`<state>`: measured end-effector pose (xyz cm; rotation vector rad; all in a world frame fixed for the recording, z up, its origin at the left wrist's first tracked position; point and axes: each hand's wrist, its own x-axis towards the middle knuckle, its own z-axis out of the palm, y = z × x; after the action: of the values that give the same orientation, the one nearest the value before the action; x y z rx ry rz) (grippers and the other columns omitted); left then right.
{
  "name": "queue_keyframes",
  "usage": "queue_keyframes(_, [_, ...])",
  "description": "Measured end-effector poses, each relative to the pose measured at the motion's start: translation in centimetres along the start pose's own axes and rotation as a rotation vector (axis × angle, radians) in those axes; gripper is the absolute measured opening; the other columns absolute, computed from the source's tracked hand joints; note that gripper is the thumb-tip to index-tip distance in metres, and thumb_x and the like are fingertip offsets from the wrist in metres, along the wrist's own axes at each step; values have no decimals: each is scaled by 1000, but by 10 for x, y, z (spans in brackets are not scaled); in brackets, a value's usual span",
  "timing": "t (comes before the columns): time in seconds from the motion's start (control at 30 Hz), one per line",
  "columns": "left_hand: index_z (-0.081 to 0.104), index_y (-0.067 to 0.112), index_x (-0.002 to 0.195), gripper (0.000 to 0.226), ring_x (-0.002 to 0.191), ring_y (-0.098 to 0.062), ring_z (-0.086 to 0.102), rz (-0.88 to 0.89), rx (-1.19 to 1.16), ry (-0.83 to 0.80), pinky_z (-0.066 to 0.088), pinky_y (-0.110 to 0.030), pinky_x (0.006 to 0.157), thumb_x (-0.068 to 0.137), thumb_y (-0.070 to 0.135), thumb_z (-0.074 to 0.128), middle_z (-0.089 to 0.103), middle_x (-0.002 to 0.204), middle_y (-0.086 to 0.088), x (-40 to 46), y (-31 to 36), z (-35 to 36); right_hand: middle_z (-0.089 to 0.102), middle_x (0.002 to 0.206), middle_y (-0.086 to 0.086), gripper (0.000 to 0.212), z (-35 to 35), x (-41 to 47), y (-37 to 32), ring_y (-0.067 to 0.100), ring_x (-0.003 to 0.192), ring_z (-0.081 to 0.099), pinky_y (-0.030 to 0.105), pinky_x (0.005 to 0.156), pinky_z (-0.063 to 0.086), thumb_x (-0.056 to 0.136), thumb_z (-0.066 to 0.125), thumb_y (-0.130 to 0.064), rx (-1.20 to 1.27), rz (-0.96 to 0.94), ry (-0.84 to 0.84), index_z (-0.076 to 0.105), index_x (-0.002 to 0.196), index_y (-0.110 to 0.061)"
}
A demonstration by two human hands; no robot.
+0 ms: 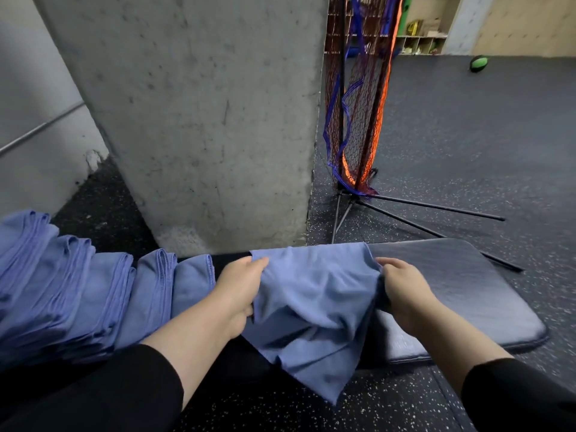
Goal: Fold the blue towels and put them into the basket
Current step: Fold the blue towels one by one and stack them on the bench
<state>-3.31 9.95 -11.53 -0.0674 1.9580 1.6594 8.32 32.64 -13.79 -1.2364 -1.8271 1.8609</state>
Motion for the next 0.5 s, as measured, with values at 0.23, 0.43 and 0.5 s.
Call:
queue_keyframes(0.23, [67, 9, 108, 20, 90, -24, 71, -41, -252, -97, 56, -31, 71, 105, 14, 48, 76, 102, -14, -1, 10, -2, 74, 84, 5, 8, -6, -10, -15, 23, 76, 68, 36, 76, 53, 93, 63, -6, 72, 38, -173, 67, 92, -13])
queue_keyframes(0.43, [69, 12, 96, 21, 90, -16, 70, -30, -255, -154, 50, -27, 85, 102, 26, 55, 72, 95, -2, 10, 8, -11, 75, 94, 8, 9, -10, 3, -18, 25, 87, 66, 41, 87, 54, 90, 65, -8, -27, -92, -12, 72, 94, -12])
queue_keyframes(0.5, [70, 11, 105, 20, 106, -17, 69, -29, -102, -178, 49, -33, 101, 102, 26, 58, 74, 107, -2, 6, -1, -8, 70, 88, 17, 22, -14, 6, -13, 28, 84, 61, 44, 79, 50, 84, 73, -19, 43, 14, -41, 73, 100, -3])
